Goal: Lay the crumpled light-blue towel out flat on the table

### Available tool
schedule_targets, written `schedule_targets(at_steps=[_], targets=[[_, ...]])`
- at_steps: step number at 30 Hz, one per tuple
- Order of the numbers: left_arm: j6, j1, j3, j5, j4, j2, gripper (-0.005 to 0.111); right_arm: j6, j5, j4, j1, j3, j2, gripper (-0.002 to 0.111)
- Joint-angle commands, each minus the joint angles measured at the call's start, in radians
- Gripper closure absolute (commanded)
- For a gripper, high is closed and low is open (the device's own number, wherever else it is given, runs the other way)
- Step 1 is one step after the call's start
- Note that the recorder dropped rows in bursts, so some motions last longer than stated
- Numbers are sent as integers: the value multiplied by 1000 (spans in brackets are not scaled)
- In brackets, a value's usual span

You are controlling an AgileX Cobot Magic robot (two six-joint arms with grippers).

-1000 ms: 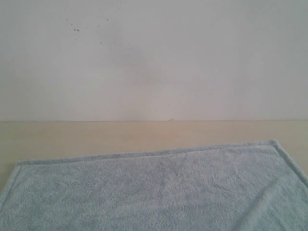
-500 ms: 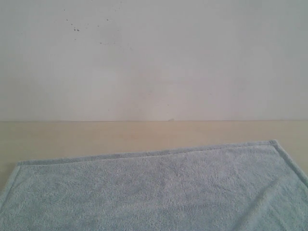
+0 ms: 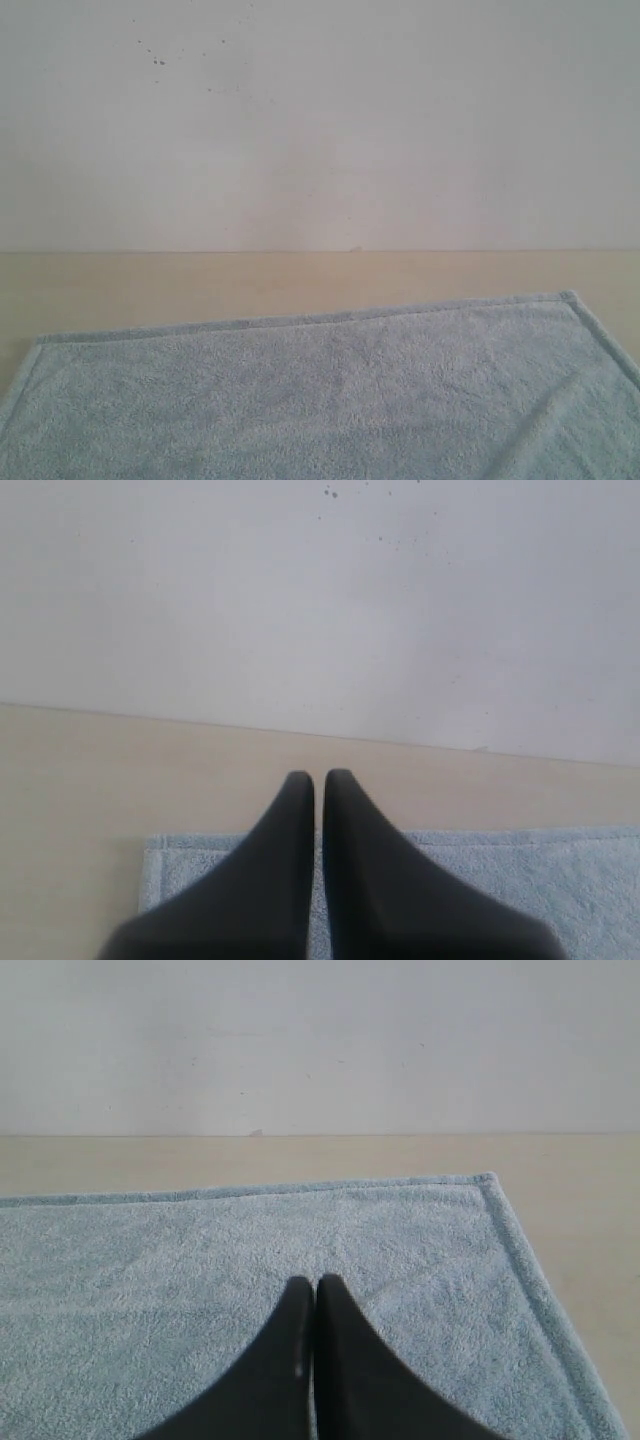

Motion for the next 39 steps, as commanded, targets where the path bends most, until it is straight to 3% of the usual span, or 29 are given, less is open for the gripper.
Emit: schedule_targets(at_steps=[1, 11, 15, 31, 35, 39], targets=[[-8, -3, 2, -6, -9, -6, 103, 0, 3, 1, -1, 5, -5, 108], [-8, -3, 4, -4, 2, -11, 103, 0, 3, 1, -1, 5, -5, 108], [-8, -3, 31, -6, 4, -98, 103, 0, 3, 1, -1, 5, -5, 108], [-3, -3, 359, -109, 0, -492, 103, 0, 3, 1, -1, 5, -5, 108], [128, -3, 359, -70, -85, -492, 103, 0, 3, 1, -1, 5, -5, 108], [378, -3, 359, -49, -234, -492, 103, 0, 3, 1, -1, 5, -5, 108]])
